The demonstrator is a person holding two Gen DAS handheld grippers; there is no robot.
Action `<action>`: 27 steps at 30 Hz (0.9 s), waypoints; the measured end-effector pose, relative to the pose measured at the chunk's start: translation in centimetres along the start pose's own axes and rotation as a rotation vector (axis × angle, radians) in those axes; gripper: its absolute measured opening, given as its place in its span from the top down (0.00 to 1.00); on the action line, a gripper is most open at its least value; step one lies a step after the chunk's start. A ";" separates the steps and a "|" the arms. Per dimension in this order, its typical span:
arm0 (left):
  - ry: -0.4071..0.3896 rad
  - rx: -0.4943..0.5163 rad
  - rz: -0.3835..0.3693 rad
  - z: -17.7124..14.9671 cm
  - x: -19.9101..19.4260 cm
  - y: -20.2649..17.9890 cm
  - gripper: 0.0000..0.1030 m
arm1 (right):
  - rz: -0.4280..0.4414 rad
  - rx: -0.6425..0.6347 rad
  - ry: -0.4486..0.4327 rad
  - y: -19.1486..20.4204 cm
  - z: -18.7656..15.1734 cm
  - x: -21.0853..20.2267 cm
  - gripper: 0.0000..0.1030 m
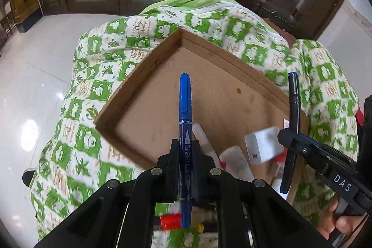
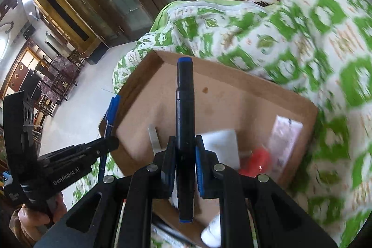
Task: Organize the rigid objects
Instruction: 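Carry the blue pen and black marker over the tray with both grippers, then open both grippers in the tray and lift them away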
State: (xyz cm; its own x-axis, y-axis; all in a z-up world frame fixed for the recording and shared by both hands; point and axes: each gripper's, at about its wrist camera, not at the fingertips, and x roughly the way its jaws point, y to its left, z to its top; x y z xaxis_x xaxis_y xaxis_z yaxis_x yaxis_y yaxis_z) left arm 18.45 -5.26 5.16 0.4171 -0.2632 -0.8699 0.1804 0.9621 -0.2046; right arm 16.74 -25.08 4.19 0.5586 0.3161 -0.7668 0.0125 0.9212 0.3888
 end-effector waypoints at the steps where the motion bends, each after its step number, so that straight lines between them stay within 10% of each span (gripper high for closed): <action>1: 0.001 -0.010 0.000 0.3 0.2 0.2 0.91 | 0.000 -0.008 0.002 0.2 0.3 0.4 0.86; 27: 0.028 -0.007 0.055 3.3 5.5 1.9 0.91 | -0.028 -0.056 0.105 2.0 3.5 9.7 0.86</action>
State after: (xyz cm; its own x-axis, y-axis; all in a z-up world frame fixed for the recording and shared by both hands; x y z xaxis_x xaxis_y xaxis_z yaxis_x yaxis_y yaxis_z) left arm 24.04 -5.08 1.42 0.4011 -0.2078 -0.8922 0.1517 0.9756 -0.1590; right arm 25.09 -20.96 -0.71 0.4689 0.3097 -0.8272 -0.0209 0.9401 0.3401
